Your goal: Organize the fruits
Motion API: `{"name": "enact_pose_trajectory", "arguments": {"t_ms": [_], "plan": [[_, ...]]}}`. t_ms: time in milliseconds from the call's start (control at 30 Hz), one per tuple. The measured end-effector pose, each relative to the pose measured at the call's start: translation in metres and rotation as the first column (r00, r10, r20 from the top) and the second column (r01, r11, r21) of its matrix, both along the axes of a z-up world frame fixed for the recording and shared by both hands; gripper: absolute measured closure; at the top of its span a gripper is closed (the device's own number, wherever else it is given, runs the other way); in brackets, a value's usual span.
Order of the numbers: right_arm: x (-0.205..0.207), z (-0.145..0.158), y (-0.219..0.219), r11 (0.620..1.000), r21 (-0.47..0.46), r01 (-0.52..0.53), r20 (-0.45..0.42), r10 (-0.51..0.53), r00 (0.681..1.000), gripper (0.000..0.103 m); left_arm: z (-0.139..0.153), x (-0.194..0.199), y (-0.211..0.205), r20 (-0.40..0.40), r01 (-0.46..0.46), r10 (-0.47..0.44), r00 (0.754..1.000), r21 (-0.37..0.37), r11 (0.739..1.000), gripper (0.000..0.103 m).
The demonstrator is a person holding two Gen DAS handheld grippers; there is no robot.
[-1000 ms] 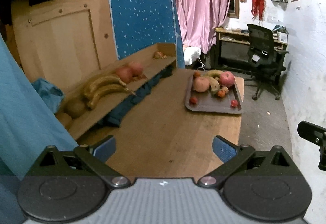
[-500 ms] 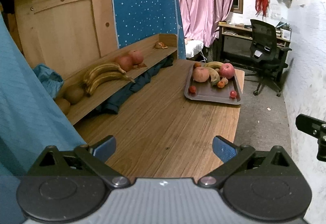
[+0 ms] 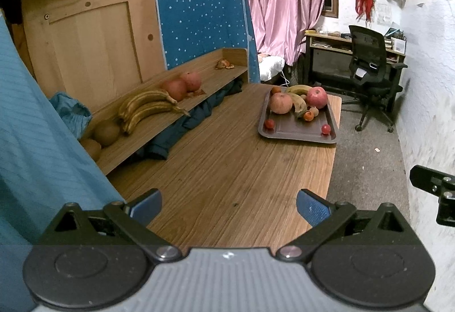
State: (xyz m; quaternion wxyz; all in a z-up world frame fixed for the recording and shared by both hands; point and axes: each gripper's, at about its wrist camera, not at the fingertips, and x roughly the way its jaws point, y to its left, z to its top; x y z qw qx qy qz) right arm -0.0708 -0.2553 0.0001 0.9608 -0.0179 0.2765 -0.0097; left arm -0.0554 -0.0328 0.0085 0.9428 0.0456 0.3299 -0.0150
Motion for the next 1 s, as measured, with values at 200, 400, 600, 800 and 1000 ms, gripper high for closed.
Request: {"name": "enact_pose_trajectory", "arguments": {"t_ms": [200,400,600,800,1000], "plan": [[-0.0004,-0.0011,-0.0005,1.000,0.000,-0.002,0.000,0.002,1.000,0.001,0.0002,0.0001,-0.0014,-0.004,0.005,-0.005,1.000,-0.001,1.000,0.000],[-0.0001,-0.0011,-0.0003,1.000,-0.001,-0.002,0.001,0.002,1.000,0.001,-0.0009,0.0013,-0.0013,-0.008,0.010,-0.010,1.000,-0.005,1.000,0.000],[0.0002,-0.0023,-0.0015,1.000,0.001,-0.002,-0.002,0.002,1.000,0.001,-0.0025,0.0046,-0.0023,-0.014,0.015,-0.015,1.000,-0.002,1.000,0.000],[0.0020,-0.0039,-0.0029,1.000,0.003,-0.001,-0.006,0.001,1.000,0.001,-0.0035,0.0062,-0.0031,-0.020,0.015,-0.015,1.000,0.001,1.000,0.000],[0.0032,-0.0039,-0.0033,1.000,0.002,0.001,-0.006,-0.001,1.000,0.001,-0.0047,0.0087,-0.0027,-0.025,0.014,-0.014,1.000,-0.001,1.000,0.000]]}}
